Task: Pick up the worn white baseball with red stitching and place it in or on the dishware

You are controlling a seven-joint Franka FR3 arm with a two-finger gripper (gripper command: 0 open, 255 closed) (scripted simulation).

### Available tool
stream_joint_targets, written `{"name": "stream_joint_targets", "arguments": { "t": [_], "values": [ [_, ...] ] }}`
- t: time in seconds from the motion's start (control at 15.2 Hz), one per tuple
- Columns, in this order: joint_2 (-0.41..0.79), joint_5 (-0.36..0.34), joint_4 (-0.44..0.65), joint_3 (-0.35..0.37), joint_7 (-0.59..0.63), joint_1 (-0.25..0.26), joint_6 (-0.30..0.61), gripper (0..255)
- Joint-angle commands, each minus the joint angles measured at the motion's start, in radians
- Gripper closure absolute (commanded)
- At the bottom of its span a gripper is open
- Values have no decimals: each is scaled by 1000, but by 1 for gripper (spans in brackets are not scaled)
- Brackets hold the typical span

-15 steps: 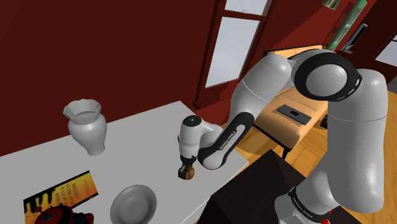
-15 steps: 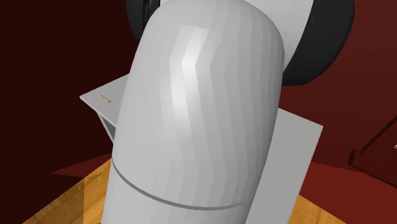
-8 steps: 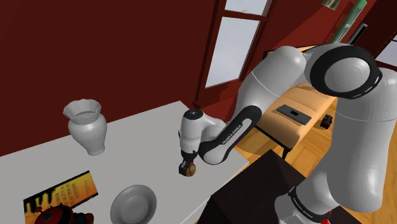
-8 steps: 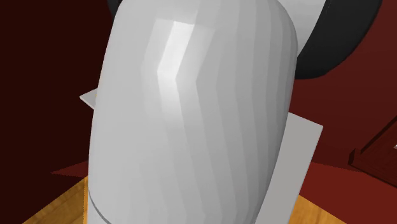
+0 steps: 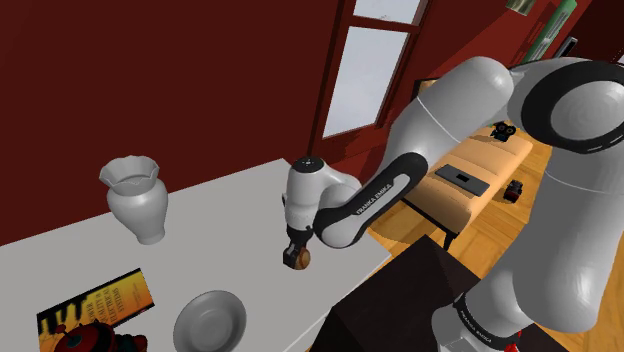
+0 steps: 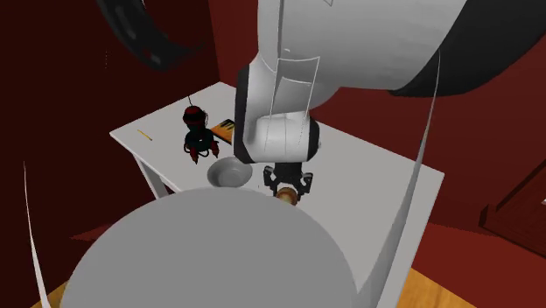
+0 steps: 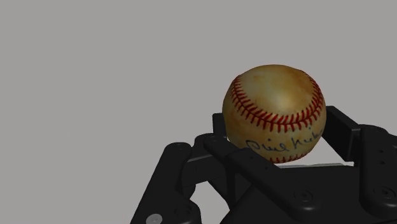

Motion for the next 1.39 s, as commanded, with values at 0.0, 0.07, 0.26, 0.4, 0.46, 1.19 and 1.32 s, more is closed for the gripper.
{"name": "stream_joint_targets", "arguments": {
  "t": [0.0, 0.07, 0.26, 0.4, 0.46, 1.19, 1.32],
  "values": [
    [-27, 18, -5, 11, -13, -8, -21, 255],
    [-41, 26, -6, 17, -20, -12, -33, 255],
    [-81, 54, -9, 31, -39, -22, -67, 255],
    [-103, 69, -9, 39, -50, -27, -87, 255],
    [-88, 64, 13, 44, -24, -9, -97, 255],
    [114, 3, 334, 76, 221, 197, -239, 255],
    [159, -6, 407, 77, 256, 236, -272, 255]
  ]
}}
